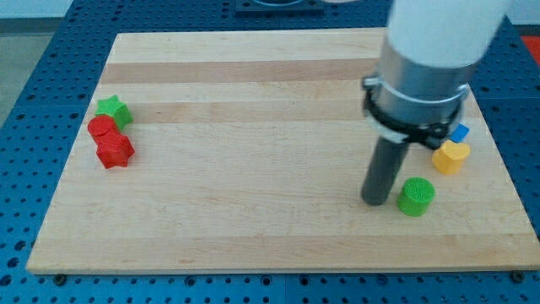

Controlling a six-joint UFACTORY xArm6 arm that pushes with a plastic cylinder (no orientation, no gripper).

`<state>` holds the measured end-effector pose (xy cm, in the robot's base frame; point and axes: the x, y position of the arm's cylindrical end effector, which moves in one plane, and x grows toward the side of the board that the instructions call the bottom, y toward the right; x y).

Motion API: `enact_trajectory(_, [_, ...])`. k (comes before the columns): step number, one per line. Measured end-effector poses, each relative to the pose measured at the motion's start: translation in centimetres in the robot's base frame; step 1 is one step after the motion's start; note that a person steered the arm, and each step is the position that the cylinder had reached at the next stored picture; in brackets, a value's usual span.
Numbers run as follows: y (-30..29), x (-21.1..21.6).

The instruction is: Slide the green circle into the yellow heart

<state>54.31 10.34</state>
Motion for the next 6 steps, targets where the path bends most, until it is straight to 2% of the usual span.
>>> enact_trajectory(1, [-0.6, 1.7])
enact_trajectory(2, [3.0, 2.0])
enact_trajectory(3, [7.7, 0.2])
enact_trajectory(4, [9.8, -0.5])
enact_trajectory(5, [6.4, 0.8])
enact_trajectory(6, [-1.9, 1.9])
